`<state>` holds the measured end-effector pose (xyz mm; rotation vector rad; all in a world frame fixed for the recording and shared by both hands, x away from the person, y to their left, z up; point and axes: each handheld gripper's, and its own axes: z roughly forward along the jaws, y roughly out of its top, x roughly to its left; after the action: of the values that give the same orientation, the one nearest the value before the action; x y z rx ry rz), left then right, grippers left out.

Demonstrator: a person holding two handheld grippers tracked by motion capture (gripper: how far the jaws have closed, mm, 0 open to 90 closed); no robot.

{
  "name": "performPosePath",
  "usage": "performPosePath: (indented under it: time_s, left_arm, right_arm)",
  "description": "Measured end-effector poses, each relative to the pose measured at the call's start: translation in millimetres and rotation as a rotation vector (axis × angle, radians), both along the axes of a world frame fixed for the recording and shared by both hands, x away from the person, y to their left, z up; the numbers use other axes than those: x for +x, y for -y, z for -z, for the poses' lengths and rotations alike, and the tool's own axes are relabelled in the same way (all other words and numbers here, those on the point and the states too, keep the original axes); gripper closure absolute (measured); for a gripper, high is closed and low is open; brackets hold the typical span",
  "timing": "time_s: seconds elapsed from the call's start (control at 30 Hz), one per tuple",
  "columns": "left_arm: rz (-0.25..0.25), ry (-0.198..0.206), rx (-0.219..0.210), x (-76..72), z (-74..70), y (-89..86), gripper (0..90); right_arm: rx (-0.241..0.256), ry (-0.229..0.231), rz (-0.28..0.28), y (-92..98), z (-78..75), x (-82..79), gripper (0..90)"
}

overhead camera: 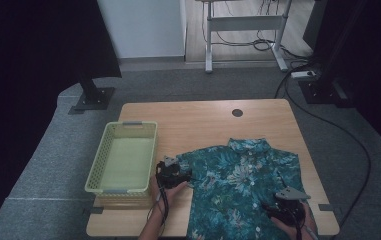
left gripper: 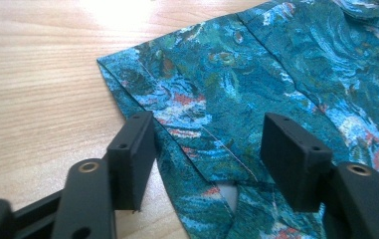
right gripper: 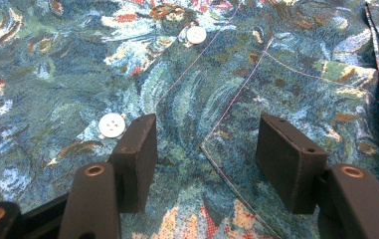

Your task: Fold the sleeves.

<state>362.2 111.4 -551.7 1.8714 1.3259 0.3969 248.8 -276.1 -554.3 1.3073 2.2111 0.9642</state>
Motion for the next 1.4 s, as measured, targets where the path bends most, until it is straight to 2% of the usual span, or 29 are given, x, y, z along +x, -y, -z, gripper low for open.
performPosePath:
  time_s: [0.1, 0.2, 0.3, 0.5, 0.6, 0.7, 0.83, 1.17, 1.4]
  left_arm:
    - [0.007, 0.022, 0.037, -1.4, 0.7, 2.1, 45.1]
    - [0.028, 0.026, 0.039, -1.3, 1.0, 2.4, 54.1]
    - [0.051, 0.025, 0.025, 0.1, 1.9, 1.8, 64.0]
    - [0.064, 0.006, -0.001, 5.2, 2.6, 2.2, 79.7]
    - [0.090, -0.025, -0.050, 6.8, 3.5, 1.2, 85.1]
    - [0.111, -0.031, -0.062, 6.7, 3.9, 2.4, 87.5]
    - [0.118, -0.031, -0.040, 7.2, 2.3, 5.5, 88.0]
    - [0.126, -0.015, -0.029, 4.9, -5.2, 8.1, 87.8]
    - [0.123, -0.006, -0.048, 4.0, -10.7, 3.6, 87.9]
  right_arm:
    - [-0.001, -0.001, 0.000, 0.0, -0.1, 0.0, 40.9]
    - [0.000, 0.000, 0.001, -0.1, 0.0, 0.0, 40.9]
    - [0.002, 0.007, 0.009, -0.4, 0.7, -0.2, 40.8]
    - [0.004, 0.010, 0.015, -0.7, 1.0, 0.3, 40.8]
    - [0.004, 0.010, 0.014, -0.6, 1.0, 0.3, 40.8]
    - [0.005, 0.011, 0.011, -0.3, 1.1, 0.4, 40.8]
    - [0.007, 0.014, 0.006, 0.5, 1.5, 0.2, 40.8]
    - [0.007, 0.017, 0.001, 1.0, 1.7, 0.2, 40.8]
    - [0.008, 0.019, -0.001, 1.3, 1.9, 0.0, 40.7]
